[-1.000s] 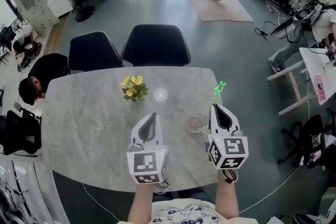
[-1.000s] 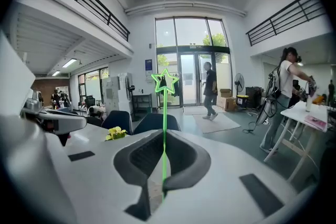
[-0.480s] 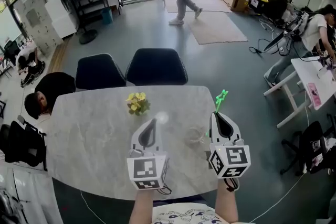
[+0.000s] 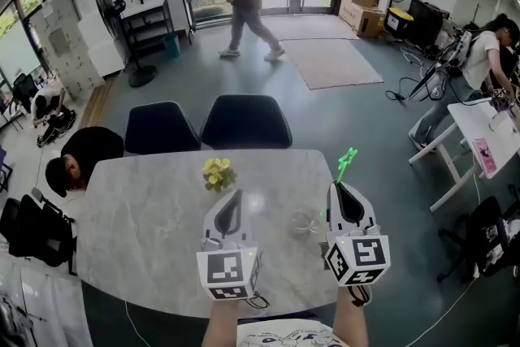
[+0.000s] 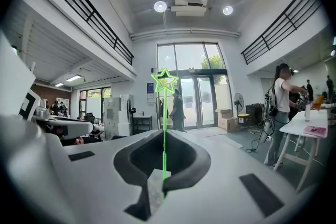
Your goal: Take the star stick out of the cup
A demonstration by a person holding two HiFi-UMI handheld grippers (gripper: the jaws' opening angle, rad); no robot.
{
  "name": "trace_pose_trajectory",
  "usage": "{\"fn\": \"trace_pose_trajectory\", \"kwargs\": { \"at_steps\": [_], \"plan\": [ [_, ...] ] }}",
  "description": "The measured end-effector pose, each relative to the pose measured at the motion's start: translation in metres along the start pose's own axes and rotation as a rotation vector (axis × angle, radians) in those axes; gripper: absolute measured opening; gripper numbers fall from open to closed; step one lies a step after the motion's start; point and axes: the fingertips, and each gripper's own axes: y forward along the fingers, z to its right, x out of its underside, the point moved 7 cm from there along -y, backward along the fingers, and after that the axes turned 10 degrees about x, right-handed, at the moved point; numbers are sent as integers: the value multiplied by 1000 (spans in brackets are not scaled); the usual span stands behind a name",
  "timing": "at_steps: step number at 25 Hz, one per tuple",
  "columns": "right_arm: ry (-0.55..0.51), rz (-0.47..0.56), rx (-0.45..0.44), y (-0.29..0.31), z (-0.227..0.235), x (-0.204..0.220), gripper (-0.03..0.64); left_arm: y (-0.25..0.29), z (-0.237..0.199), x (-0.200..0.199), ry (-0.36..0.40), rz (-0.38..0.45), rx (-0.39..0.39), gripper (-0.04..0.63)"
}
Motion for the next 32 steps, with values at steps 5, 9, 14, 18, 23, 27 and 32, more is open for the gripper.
{"fn": "trace_pose_trajectory", "kwargs": {
  "at_steps": [5,9,14,18,23,27,32],
  "plan": [
    [-1,17,4,-3,0,-7,25,-2,1,-10,10,19,1,0],
    [-1,21,7,-5,1,-8,25,-3,4,-13,30,35,16,0],
    [1,26,-2,-4,-2,-12,25,-3,2,-18,26,41,13,0],
    [-3,32,-7,-3,-3,-15,25,-2,1,-18,16,42,9,0],
    [2,32,-9,-2,-3,-15,25,-4,-1,-19,16,39,2,0],
    [0,34,-9,-3,-3,-14,25,-4,-1,-16,11,35,-1,0],
    [-2,33,-8,-4,-5,-14,25,-5,-4,-13,24,33,-8,0]
  ]
}}
